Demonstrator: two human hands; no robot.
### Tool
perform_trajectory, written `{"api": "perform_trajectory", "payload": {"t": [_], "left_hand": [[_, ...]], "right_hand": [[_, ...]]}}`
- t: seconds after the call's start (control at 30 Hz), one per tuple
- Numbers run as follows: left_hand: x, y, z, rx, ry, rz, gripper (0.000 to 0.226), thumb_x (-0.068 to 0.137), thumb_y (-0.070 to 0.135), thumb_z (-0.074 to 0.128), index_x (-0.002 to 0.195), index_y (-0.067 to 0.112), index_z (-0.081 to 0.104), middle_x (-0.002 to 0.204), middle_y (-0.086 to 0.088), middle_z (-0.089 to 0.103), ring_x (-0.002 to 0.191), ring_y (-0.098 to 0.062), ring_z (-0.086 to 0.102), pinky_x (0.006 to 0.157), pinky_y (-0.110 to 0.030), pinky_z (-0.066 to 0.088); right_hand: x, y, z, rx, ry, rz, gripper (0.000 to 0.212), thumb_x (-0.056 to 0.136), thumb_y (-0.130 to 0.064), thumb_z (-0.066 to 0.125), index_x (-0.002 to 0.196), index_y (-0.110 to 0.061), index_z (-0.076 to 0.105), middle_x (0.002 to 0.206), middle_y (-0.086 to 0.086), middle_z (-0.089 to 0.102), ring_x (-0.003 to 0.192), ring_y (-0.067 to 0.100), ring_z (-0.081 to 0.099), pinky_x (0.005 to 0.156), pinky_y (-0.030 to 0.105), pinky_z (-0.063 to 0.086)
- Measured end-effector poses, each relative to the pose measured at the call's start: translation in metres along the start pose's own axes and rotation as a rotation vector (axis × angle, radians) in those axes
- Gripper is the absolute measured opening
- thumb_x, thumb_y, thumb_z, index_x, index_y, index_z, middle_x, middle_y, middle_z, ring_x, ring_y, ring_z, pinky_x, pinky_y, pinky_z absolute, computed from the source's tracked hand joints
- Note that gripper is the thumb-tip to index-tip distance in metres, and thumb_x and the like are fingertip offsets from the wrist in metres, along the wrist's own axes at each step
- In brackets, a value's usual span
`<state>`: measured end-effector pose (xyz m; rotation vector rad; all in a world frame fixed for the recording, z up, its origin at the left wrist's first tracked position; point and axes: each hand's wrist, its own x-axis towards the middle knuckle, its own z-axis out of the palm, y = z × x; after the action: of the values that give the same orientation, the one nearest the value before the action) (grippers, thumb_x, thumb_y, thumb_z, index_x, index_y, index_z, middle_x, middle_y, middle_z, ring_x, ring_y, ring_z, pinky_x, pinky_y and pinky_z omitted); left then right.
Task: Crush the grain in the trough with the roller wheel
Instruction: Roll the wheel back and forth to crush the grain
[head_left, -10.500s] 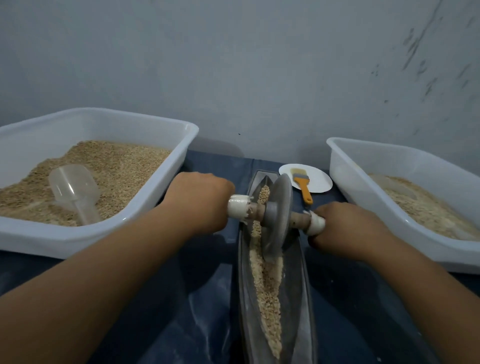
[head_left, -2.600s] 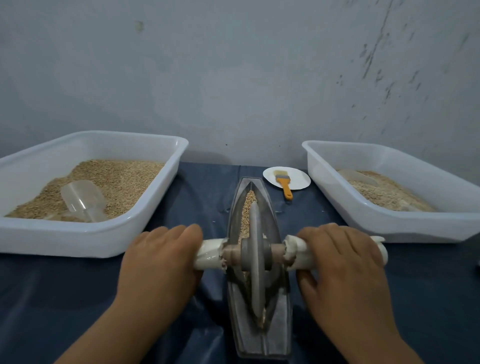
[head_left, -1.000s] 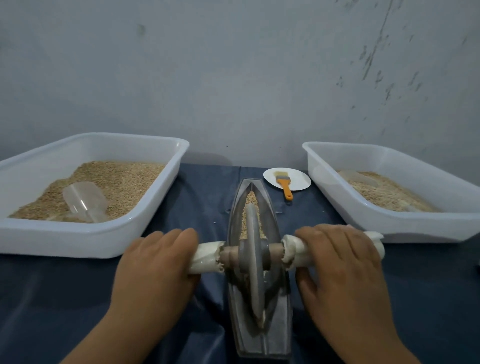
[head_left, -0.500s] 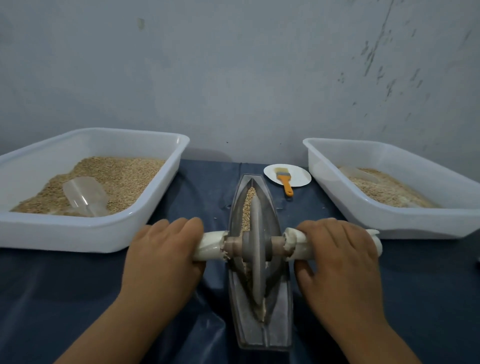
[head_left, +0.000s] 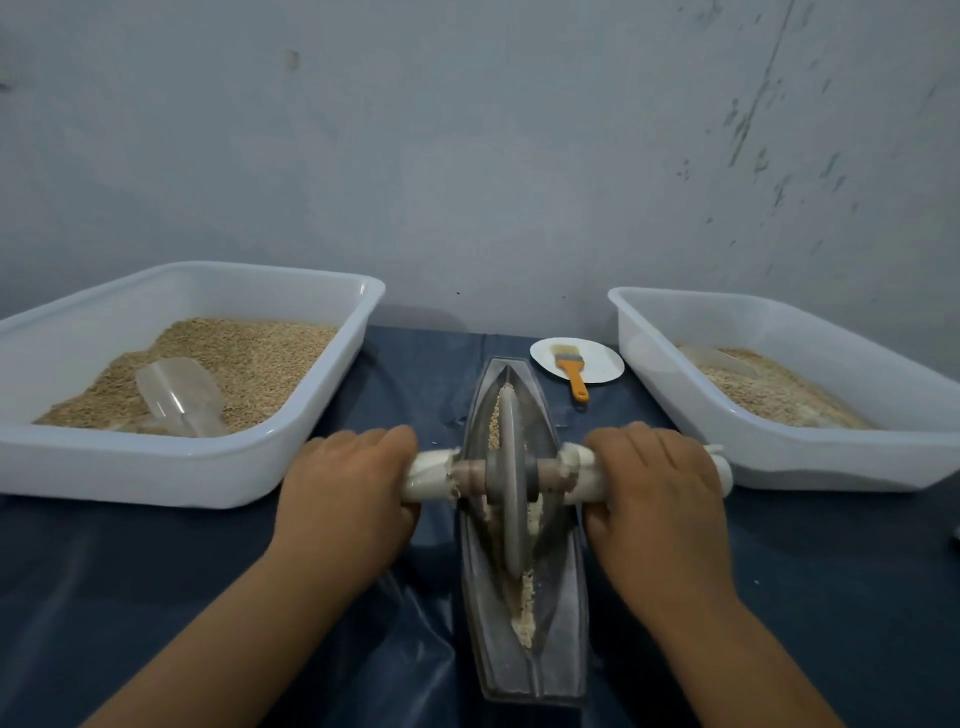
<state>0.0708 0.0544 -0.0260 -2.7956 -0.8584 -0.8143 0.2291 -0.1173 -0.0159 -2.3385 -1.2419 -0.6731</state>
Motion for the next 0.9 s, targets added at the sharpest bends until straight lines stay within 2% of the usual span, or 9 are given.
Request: {"api": "perform_trajectory", "payload": {"t": [0.07, 0.17, 0.27, 0.33, 0.43, 0.53, 0.63, 0.7, 0.9], "left_hand": [[-0.019, -0.002, -0.003, -0.030, 0.036, 0.034, 0.039, 0.053, 0.021, 0.078, 0.065, 0.023, 0.041, 0.054, 0.008, 0.041, 0.047, -0.018, 0.039, 0.048, -0.028, 0.026], [-0.024, -0.005, -0.007, -0.019, 0.061, 0.055, 0.039, 0.052, 0.022, 0.078, 0.065, 0.023, 0.041, 0.055, 0.008, 0.041, 0.048, -0.018, 0.039, 0.047, -0.029, 0.030], [-0.001, 0.001, -0.007, 0.016, 0.055, 0.063, 0.033, 0.059, 0.021, 0.077, 0.067, 0.020, 0.045, 0.057, 0.004, 0.048, 0.052, -0.022, 0.045, 0.052, -0.030, 0.028], [0.019, 0.006, -0.005, 0.070, 0.025, 0.054, 0.026, 0.071, 0.027, 0.068, 0.074, 0.023, 0.042, 0.067, 0.005, 0.051, 0.063, -0.022, 0.049, 0.060, -0.031, 0.029], [0.027, 0.007, -0.004, 0.087, 0.025, 0.045, 0.024, 0.075, 0.029, 0.064, 0.075, 0.024, 0.040, 0.070, 0.006, 0.051, 0.066, -0.021, 0.047, 0.063, -0.031, 0.031], [0.005, 0.007, -0.008, 0.027, 0.081, 0.082, 0.033, 0.059, 0.018, 0.076, 0.067, 0.019, 0.044, 0.057, 0.002, 0.046, 0.052, -0.022, 0.041, 0.053, -0.032, 0.030], [-0.015, 0.002, -0.009, 0.015, 0.086, 0.090, 0.037, 0.052, 0.017, 0.078, 0.065, 0.020, 0.043, 0.055, 0.006, 0.041, 0.048, -0.020, 0.037, 0.048, -0.030, 0.029], [-0.014, -0.001, -0.008, 0.014, 0.079, 0.093, 0.038, 0.053, 0.017, 0.078, 0.065, 0.020, 0.042, 0.054, 0.006, 0.041, 0.048, -0.020, 0.037, 0.048, -0.029, 0.027], [0.022, 0.008, -0.006, 0.118, 0.059, 0.105, 0.028, 0.071, 0.024, 0.069, 0.070, 0.022, 0.041, 0.061, 0.006, 0.044, 0.057, -0.021, 0.041, 0.057, -0.032, 0.030]], "right_hand": [[-0.020, 0.002, -0.004, 0.000, 0.142, -0.065, 0.039, 0.064, -0.021, 0.072, 0.102, -0.024, 0.060, 0.098, -0.003, 0.057, 0.095, 0.022, 0.047, 0.093, 0.036, 0.031], [-0.028, 0.005, -0.006, 0.008, 0.185, -0.100, 0.043, 0.064, -0.023, 0.068, 0.106, -0.026, 0.059, 0.102, -0.005, 0.056, 0.101, 0.020, 0.046, 0.097, 0.036, 0.029], [-0.007, 0.006, -0.001, 0.001, -0.007, -0.014, 0.042, 0.063, -0.012, 0.075, 0.102, -0.023, 0.061, 0.093, -0.005, 0.053, 0.092, 0.021, 0.046, 0.085, 0.035, 0.034], [0.012, 0.006, 0.003, -0.035, -0.158, 0.055, 0.036, 0.072, -0.017, 0.071, 0.103, -0.029, 0.057, 0.091, -0.011, 0.043, 0.088, 0.013, 0.038, 0.079, 0.029, 0.028], [0.014, 0.007, 0.007, -0.032, -0.156, 0.112, 0.033, 0.074, -0.016, 0.067, 0.102, -0.029, 0.058, 0.089, -0.011, 0.042, 0.086, 0.013, 0.036, 0.075, 0.028, 0.023], [-0.013, 0.007, 0.005, 0.046, -0.044, 0.085, 0.045, 0.062, -0.008, 0.074, 0.103, -0.021, 0.063, 0.095, -0.003, 0.055, 0.091, 0.022, 0.047, 0.082, 0.032, 0.030], [-0.034, 0.008, -0.001, 0.002, 0.104, -0.036, 0.051, 0.062, -0.017, 0.068, 0.112, -0.021, 0.061, 0.107, 0.000, 0.057, 0.103, 0.026, 0.049, 0.097, 0.037, 0.029], [-0.033, 0.008, -0.003, -0.007, 0.117, -0.062, 0.052, 0.061, -0.018, 0.068, 0.113, -0.021, 0.060, 0.108, 0.000, 0.058, 0.105, 0.025, 0.048, 0.098, 0.037, 0.029], [0.010, 0.007, 0.002, -0.034, -0.189, 0.079, 0.034, 0.074, -0.019, 0.065, 0.106, -0.028, 0.057, 0.094, -0.009, 0.045, 0.095, 0.018, 0.045, 0.077, 0.029, 0.026]]}}
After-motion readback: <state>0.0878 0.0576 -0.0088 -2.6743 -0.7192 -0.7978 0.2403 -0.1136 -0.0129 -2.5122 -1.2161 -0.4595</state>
